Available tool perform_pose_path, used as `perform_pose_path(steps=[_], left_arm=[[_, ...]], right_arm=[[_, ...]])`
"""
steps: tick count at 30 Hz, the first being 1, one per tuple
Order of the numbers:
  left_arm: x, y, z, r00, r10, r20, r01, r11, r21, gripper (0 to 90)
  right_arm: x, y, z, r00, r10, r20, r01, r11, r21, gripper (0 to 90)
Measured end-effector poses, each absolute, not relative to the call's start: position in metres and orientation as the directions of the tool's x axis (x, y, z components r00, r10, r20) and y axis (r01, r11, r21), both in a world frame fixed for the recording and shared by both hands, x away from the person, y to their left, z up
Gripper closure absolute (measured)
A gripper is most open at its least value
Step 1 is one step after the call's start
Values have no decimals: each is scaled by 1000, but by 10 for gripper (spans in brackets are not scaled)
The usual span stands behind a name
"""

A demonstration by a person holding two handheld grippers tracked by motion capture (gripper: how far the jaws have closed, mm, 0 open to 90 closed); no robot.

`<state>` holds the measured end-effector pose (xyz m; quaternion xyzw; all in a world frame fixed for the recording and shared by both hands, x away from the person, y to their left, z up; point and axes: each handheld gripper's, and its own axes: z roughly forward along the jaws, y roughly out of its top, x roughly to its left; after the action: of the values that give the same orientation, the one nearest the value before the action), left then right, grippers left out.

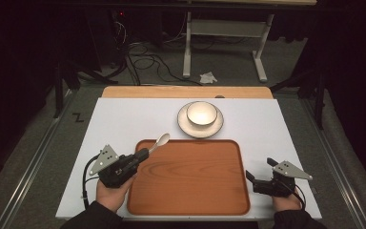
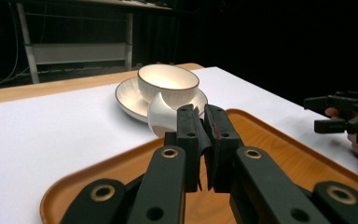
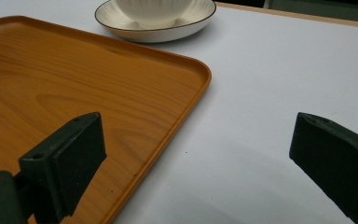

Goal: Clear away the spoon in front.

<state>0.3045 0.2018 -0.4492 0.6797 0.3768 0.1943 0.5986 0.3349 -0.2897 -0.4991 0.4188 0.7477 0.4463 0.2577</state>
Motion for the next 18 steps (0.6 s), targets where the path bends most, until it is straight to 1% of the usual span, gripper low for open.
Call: perform_pose_path(steps=[3,4,6,9,12,14,18], left_arm=[[300,202,-461,643,741,-195,287,4,958,856],[299,201,-470,644,735,-213,301,12,953,856],[299,200,-476,648,730,-219,317,2,948,856],[298,195,-481,654,730,-197,322,-32,946,856],[297,193,-484,659,722,-210,330,-28,944,856],[298,188,-487,668,720,-188,324,-53,945,856],[300,186,-491,669,718,-192,334,-59,941,856]], right_arm=[[335,-290,-499,-515,857,-10,400,250,882,41],[335,-290,-499,-514,857,-11,400,251,881,41],[336,-290,-500,-515,857,-11,400,252,881,41],[336,-288,-500,-516,857,-14,403,257,878,41],[336,-287,-500,-519,854,-17,401,261,878,41],[335,-287,-500,-522,853,-20,395,263,880,41],[336,-288,-500,-520,854,-16,400,260,879,41]])
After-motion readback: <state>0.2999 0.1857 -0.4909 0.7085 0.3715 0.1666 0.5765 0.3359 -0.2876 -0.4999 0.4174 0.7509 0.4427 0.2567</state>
